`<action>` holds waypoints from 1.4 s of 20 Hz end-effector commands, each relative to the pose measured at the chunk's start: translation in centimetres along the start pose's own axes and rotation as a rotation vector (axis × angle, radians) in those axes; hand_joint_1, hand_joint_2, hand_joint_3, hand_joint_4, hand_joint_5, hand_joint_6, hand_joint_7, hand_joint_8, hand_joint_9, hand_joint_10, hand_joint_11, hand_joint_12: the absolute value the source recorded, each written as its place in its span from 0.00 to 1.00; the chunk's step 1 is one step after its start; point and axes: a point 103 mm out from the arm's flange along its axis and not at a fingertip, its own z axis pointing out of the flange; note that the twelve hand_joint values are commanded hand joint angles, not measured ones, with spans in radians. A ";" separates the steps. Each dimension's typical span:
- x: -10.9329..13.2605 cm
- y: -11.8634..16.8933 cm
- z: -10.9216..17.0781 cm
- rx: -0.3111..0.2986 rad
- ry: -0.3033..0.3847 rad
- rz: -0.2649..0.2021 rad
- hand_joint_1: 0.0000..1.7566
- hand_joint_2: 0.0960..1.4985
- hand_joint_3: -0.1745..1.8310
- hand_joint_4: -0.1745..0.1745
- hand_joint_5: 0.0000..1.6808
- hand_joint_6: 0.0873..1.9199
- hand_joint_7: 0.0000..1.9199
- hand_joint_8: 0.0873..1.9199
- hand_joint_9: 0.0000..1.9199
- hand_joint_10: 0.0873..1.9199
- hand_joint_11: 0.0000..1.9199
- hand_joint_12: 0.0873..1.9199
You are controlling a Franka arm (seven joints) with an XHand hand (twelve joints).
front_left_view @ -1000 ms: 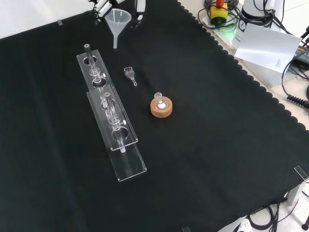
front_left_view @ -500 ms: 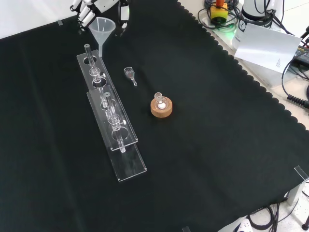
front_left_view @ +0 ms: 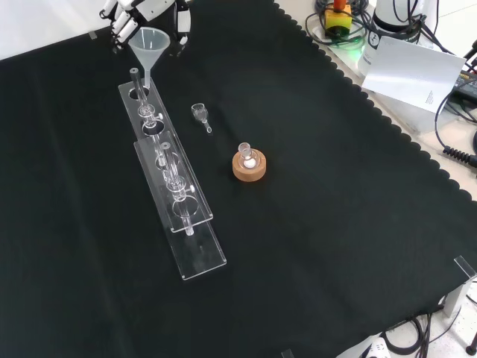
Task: Put the funnel back on the funnel stand.
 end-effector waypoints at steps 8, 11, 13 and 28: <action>-0.6 2.6 0.6 0.009 0.004 -0.008 0.49 0.49 0.41 0.60 0.46 0.47 0.39 0.34 0.50 0.21 0.31 0.61; -0.3 3.0 0.8 0.007 0.007 -0.015 0.49 0.49 0.41 0.60 0.46 0.47 0.39 0.34 0.50 0.21 0.31 0.61; -0.3 3.0 0.8 0.011 0.007 -0.015 0.49 0.49 0.41 0.60 0.46 0.47 0.40 0.34 0.50 0.21 0.31 0.61; 0.8 4.2 2.3 0.049 -0.012 -0.027 0.49 0.49 0.41 0.57 0.44 0.47 0.39 0.34 0.49 0.21 0.31 0.61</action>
